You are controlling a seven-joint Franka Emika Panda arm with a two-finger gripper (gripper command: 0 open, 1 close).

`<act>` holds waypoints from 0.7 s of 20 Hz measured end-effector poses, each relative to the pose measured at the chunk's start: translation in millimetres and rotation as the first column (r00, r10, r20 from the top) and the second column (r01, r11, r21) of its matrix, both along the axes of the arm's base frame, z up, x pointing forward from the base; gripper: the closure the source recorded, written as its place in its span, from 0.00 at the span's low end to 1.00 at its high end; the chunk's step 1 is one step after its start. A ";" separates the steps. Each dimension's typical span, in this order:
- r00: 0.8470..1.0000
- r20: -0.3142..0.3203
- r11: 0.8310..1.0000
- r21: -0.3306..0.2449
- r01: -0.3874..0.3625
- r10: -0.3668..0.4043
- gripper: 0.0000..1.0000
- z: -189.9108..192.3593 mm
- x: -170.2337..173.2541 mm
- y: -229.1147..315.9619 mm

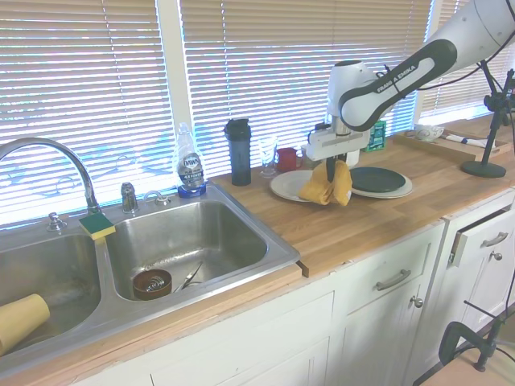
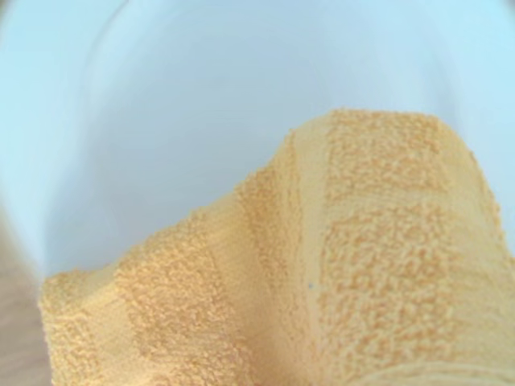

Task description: Wipe the white plate in clockwise motion

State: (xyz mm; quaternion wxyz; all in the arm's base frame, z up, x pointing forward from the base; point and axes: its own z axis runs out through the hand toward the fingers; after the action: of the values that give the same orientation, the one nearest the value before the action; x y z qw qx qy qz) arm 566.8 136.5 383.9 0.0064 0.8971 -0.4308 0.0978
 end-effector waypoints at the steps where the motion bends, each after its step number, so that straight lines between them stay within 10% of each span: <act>1: 1.000 -0.003 1.000 0.002 -0.004 0.004 1.00 -1.4 -2.9 6.8; 14: 0.998 -0.032 0.995 0.088 0.056 -0.053 1.00 4.8 34.5 45.1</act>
State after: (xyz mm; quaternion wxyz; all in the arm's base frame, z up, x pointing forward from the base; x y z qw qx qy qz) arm 601.3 181.5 388.6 -0.0243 0.8859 -0.4588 0.0649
